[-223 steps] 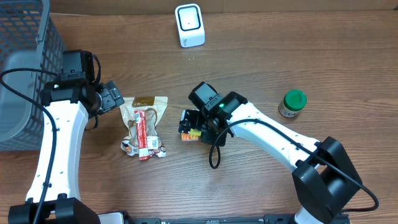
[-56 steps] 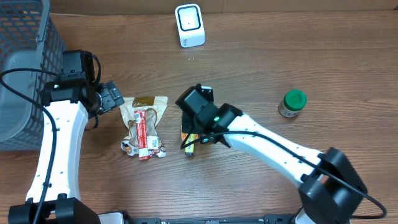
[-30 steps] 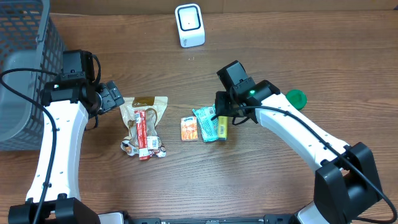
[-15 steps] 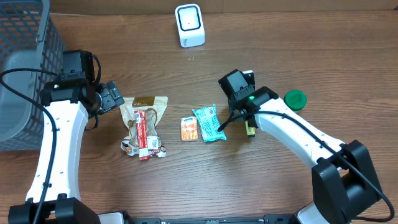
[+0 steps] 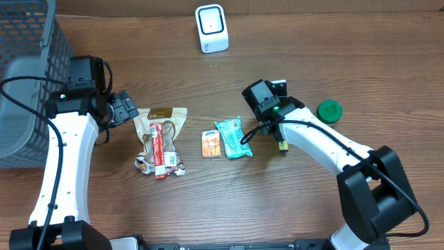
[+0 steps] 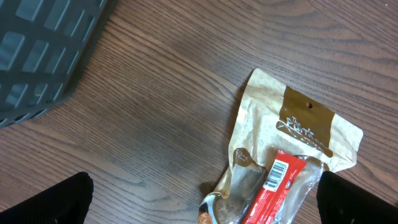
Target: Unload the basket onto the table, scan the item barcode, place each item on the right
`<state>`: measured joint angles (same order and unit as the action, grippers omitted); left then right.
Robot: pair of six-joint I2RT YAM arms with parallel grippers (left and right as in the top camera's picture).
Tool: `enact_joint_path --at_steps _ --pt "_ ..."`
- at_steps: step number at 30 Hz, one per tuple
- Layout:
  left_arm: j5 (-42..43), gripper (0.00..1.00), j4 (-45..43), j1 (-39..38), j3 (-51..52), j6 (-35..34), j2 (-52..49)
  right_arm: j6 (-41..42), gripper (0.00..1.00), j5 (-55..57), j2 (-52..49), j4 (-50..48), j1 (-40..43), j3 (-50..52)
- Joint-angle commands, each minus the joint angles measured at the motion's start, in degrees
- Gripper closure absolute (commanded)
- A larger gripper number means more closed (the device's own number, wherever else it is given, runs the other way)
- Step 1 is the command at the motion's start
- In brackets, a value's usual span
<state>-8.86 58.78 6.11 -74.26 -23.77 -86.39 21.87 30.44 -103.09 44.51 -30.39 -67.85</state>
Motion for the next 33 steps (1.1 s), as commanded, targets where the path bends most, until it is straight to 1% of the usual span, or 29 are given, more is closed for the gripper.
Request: enact_joint_path --at_steps 1,2,5,6,7,9,13,14,16,17,18,19,22,23,24,27,28,33 --pt "-0.6 0.00 0.1 0.1 0.2 0.2 -0.3 2.4 0.71 5.5 -0.1 0.4 0.3 0.3" --pt "-0.6 0.00 0.1 0.1 0.2 0.2 -0.3 2.4 0.67 5.5 -0.1 0.5 0.3 0.3" --pt "-0.6 0.00 0.1 0.1 0.2 0.2 -0.3 2.4 0.42 5.4 -0.1 0.6 0.3 0.3" --pt "-0.6 0.00 0.1 0.1 0.2 0.2 -0.3 2.4 0.36 5.3 -0.1 0.6 0.3 0.3" --pt "-0.6 0.00 0.1 0.1 0.2 0.2 -0.3 2.4 0.32 5.3 -0.1 0.6 0.3 0.3" --pt "-0.6 0.00 0.1 0.1 0.2 0.2 -0.3 2.4 0.27 4.5 -0.1 1.1 0.3 -0.2" --pt "-0.6 0.00 0.1 0.1 0.2 0.2 -0.3 2.3 0.27 -3.0 -0.1 5.0 1.7 -2.7" --pt "-0.6 0.00 0.1 0.1 0.2 0.2 -0.3 2.3 0.28 -4.3 -0.1 6.1 2.3 -3.0" --pt "-0.6 0.00 0.1 0.1 0.2 0.2 -0.3 2.3 0.36 -6.9 -0.1 7.7 3.8 -3.1" --pt "-0.6 0.00 0.1 0.1 0.2 0.2 -0.3 2.4 0.42 -8.1 -0.1 8.4 4.6 -3.1" --pt "-0.6 0.00 0.1 0.1 0.2 0.2 -0.3 2.4 0.52 -9.7 -0.1 9.1 5.5 -3.1" --pt "-0.6 0.00 0.1 0.1 0.2 0.2 -0.3 2.3 0.57 -11.3 -0.1 9.6 6.3 -3.1" --pt "-0.6 0.00 0.1 0.0 0.2 0.2 -0.3 2.3 0.62 -14.8 -0.1 10.9 9.2 -3.0" --pt "-0.6 0.00 0.1 0.0 0.2 0.2 -0.3 2.3 0.65 -15.0 -0.1 11.3 10.1 -2.9" --pt "-0.6 0.00 0.1 0.0 0.2 0.2 -0.3 2.3 0.72 -15.1 -0.1 11.6 11.1 -2.8" --pt "-0.6 0.00 0.1 0.0 0.2 0.2 -0.3 2.2 0.88 -15.1 -0.1 11.3 13.5 -1.7" --pt "-0.6 0.00 0.1 0.0 0.2 0.2 -0.3 2.2 0.91 -15.1 -0.1 11.1 13.9 -1.2" --pt "-0.6 0.00 0.1 0.0 0.2 0.2 -0.3 2.2 0.91 -16.7 -0.1 9.5 14.3 2.2"
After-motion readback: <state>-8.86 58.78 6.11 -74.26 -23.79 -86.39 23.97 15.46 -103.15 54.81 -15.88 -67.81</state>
